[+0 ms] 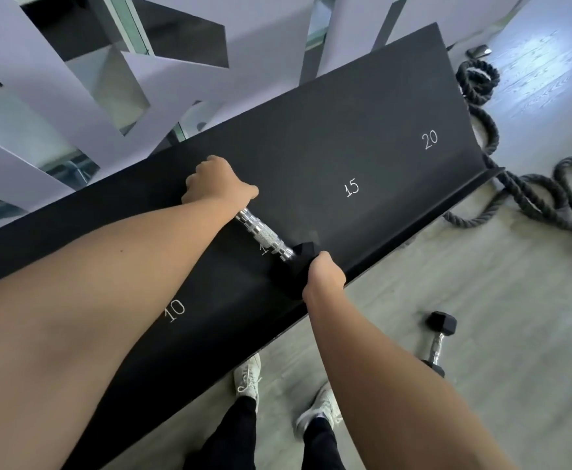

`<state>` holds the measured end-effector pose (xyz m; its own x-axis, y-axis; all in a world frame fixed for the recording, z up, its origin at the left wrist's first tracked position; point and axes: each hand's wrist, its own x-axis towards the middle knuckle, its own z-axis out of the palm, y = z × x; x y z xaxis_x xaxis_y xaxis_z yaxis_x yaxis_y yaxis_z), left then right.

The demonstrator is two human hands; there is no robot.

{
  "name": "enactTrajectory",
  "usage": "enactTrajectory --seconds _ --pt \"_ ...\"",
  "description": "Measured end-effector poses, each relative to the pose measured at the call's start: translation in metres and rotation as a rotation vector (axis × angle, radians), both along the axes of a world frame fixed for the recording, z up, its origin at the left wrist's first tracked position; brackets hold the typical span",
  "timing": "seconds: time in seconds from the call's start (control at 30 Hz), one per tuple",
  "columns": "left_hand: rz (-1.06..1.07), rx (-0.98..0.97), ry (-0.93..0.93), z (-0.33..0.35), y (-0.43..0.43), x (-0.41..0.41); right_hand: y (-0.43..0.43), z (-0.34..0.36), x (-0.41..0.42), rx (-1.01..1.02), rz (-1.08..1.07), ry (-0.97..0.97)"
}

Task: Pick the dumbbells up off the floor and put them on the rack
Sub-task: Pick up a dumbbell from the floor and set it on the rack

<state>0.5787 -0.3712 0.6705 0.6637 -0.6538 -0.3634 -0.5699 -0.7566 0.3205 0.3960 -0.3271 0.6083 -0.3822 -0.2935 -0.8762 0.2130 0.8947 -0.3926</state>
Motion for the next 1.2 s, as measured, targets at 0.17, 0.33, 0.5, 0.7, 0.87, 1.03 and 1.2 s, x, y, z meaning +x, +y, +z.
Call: enactTrajectory --seconds 0.17,0.33,0.5,0.7,0.87,1.03,1.2 --pt "-0.101 0.065 -0.016 -0.001 0.000 -0.022 -0.022 0.024 -0.001 -0.270 0.343 0.235" --pt "-0.067 0.052 0.007 -0.002 0.006 -0.033 -0.042 0.043 0.005 -0.383 0.417 0.196" --pt "-0.039 -0.105 0.024 0.008 0.013 -0.036 -0.049 0.060 -0.003 -0.441 0.433 0.193" --pt "-0.036 -0.299 0.112 0.056 0.017 -0.044 -0.061 0.113 -0.025 -0.496 0.370 0.182" --pt "-0.096 -0.471 0.263 0.125 0.010 -0.064 -0.076 0.172 -0.066 -0.629 0.296 0.184" --pt "-0.141 -0.623 0.346 0.189 0.007 -0.132 -0.081 0.221 -0.138 -0.774 0.235 0.139" --pt "-0.284 -0.650 0.497 0.213 0.007 -0.265 -0.068 0.245 -0.273 -0.841 0.141 0.072"
